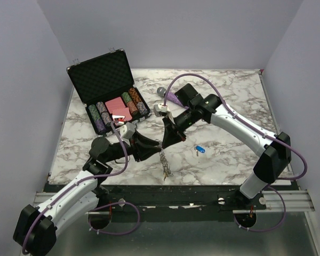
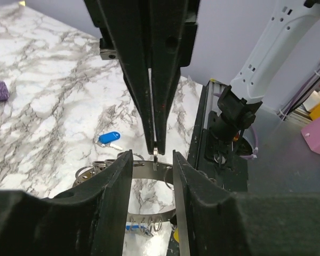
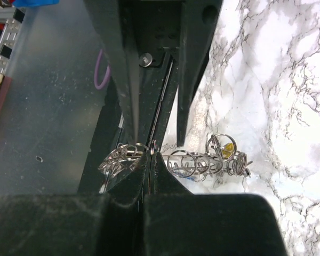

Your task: Put the keys on the keyring

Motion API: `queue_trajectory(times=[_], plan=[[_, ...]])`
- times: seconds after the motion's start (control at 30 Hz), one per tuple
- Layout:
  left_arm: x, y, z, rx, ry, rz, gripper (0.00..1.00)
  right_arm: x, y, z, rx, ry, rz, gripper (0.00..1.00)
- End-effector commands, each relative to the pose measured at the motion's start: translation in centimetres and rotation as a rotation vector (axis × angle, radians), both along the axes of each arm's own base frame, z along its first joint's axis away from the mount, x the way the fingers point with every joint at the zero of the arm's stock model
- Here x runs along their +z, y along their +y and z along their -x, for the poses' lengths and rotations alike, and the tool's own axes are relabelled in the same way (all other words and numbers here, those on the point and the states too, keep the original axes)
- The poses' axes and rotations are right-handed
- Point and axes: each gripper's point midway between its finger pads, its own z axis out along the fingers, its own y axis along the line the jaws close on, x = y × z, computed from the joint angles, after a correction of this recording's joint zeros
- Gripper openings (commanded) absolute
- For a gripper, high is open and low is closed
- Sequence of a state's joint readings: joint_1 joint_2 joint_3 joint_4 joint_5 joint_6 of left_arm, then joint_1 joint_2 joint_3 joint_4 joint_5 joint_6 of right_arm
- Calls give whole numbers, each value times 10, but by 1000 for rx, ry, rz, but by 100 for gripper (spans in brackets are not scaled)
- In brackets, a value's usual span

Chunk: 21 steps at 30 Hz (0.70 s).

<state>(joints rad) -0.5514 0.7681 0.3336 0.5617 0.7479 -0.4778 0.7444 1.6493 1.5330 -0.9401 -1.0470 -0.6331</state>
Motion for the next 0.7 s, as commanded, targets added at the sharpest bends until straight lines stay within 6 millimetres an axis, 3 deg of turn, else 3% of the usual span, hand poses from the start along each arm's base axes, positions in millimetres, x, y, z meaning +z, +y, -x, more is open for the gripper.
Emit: queue_trajectory(times=[0.0,0.13,0.3,0.67], plan=[[30,11,3,67,-155,124,45,16,-1,7,28,7,-75,0],[36,19,12,104,-278,192,47,24,-5,7,38,-33,-100,0],[32,10,16,83,-298,166,51,33,-12,16,89,-85,-142,0],[37,2,5,101,-311,149,48,34,-12,19,113,-95,-165,0]])
